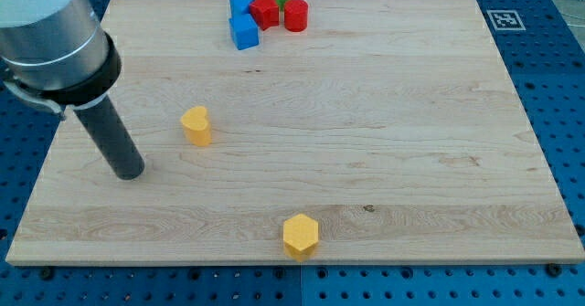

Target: Push the yellow heart towards the group of blocks

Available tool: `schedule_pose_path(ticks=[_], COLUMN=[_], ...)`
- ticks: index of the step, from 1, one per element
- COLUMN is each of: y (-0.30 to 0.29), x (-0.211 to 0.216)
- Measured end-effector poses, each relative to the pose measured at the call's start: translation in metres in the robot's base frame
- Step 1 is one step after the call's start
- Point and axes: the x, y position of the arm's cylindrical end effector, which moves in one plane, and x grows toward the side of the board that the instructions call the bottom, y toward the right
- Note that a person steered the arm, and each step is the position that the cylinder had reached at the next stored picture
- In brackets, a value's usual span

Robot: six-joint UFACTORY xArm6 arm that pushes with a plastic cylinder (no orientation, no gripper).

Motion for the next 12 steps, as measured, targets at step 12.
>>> schedule_pose_path(ticks=[12], y=[0.061], x=[-0.052])
